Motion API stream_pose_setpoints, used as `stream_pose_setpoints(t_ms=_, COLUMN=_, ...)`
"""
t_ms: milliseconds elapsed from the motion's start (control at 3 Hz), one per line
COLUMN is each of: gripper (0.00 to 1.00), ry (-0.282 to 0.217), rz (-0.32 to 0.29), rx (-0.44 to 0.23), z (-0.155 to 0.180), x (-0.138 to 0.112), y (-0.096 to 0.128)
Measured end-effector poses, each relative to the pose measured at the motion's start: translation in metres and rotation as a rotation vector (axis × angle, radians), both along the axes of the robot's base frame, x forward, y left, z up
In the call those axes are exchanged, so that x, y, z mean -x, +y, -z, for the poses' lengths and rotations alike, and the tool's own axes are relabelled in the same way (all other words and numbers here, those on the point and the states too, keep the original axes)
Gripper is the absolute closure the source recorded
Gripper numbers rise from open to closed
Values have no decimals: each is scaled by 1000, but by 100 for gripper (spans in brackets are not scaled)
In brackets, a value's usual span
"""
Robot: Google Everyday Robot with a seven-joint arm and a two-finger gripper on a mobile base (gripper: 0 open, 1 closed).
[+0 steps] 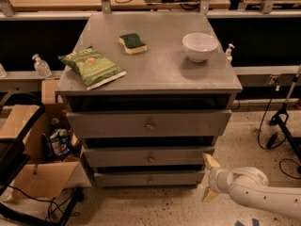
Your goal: Open bottom drawer
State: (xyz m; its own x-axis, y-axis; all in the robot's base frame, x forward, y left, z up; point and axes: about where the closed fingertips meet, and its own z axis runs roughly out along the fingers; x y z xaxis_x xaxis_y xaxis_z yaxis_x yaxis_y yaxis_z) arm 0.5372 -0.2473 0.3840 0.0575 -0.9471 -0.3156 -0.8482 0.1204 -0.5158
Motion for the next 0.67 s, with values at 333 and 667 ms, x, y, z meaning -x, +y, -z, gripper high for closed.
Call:
stream_pose_setpoints(t_ms=333, gripper=0, ry=66, rz=7, rx=98, z=39, x=8, y=-36)
stream_pose_setpoints(t_ms=667, gripper=0, ry=67, rz=2, rx=103, z=39, x=9, y=-35)
